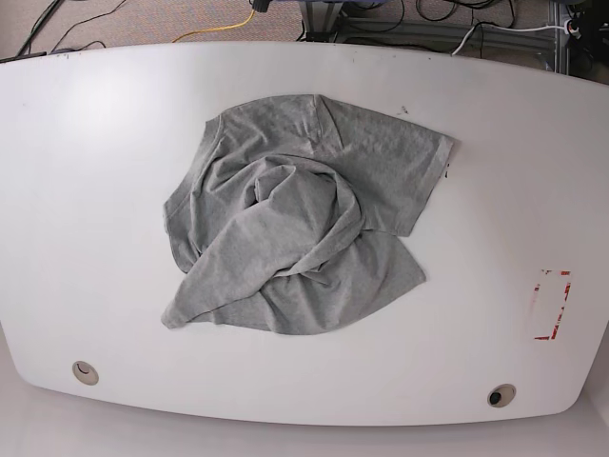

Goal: Layout the t-shirt on the table in an organized manner, then fold the t-shirt properly
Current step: 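Lower both grippers toward the crumpled grey t-shirt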

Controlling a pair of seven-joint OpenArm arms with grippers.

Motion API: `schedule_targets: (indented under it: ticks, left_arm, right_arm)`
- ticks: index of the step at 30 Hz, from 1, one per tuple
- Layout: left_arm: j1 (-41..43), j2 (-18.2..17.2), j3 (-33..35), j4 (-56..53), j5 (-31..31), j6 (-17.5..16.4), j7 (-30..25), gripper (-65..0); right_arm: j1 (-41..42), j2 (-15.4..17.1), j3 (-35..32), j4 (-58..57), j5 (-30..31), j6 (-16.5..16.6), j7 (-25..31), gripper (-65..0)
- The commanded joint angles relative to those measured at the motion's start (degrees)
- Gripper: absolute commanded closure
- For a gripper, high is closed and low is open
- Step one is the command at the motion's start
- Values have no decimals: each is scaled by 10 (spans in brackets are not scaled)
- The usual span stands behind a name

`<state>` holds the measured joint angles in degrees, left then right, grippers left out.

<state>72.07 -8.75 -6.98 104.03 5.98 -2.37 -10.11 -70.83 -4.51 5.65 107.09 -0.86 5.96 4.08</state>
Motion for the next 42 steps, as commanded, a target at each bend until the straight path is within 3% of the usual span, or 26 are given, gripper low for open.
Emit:
schedule_targets:
  ticks: [1,8,22,28,32,35,40,42]
  left_arm:
    - [16,-8,-11,32,-2,7,-12,-232]
    - [18,-10,-16,71,-2,7,-12,-232]
    - [-27,-8,-17,81,1,8,-12,-232]
    - [-63,-7,-17,81,1,8,-12,-236]
    - [-83,-7,-17,81,1,8,-12,-240]
    - [-95,-7,-17,84,1,8,-12,-290]
    - [-116,-6,-16,89,1,8,-13,-469]
    - [-125,-6,-16,89,0,8,-14,-506]
  right_arm:
    - [-25,-5,-2,50,3,4,13,-54]
    - [-32,-6,-2,88,2,4,15,-54]
    - [61,4,-3,90,-1,8,13,-60]
    - [113,17,-6,88,-1,8,12,-189]
    - [140,17,-6,88,-1,8,12,-233]
    - [161,17,-6,88,-1,8,6,-239]
    - [205,17,-6,88,-1,8,-49,-239]
    - [223,17,-6,88,1,8,-75,-239]
